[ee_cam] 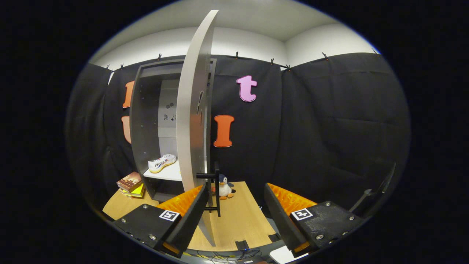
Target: Open the shoe cabinet door, grab the shoes and put them into the shoe cabinet, then close the shoe cabinet door.
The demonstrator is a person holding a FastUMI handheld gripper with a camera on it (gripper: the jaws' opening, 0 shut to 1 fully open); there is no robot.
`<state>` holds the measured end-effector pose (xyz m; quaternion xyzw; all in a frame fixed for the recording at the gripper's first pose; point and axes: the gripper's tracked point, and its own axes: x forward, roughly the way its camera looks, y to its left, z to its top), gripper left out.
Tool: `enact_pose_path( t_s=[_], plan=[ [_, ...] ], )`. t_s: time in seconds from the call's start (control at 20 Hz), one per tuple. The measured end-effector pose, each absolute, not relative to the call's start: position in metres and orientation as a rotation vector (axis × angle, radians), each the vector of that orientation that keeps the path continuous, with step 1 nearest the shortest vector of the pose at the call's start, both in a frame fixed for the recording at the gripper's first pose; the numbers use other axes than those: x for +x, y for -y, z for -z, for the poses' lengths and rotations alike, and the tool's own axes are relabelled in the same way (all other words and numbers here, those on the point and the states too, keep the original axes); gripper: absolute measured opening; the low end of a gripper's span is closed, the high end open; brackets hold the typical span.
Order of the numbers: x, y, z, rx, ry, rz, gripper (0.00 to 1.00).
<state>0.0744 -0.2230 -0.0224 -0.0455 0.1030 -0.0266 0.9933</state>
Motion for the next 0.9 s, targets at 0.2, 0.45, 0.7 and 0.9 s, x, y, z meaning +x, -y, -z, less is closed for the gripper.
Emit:
enact_pose_path(
  t_s=[0.2,0.45,0.7,0.9],
  plan=[
    [0.083,0.215,0.025,-0.094,-0.196,0.042,0.92],
    [0.08,0.189,0.023,-0.142,-0.176,-0.015,0.84],
    [0.08,0.154,0.027,-0.107,-0.177,-0.119,0.81],
    [0.087,0.151,0.025,-0.15,-0.166,-0.108,0.8]
  ],
)
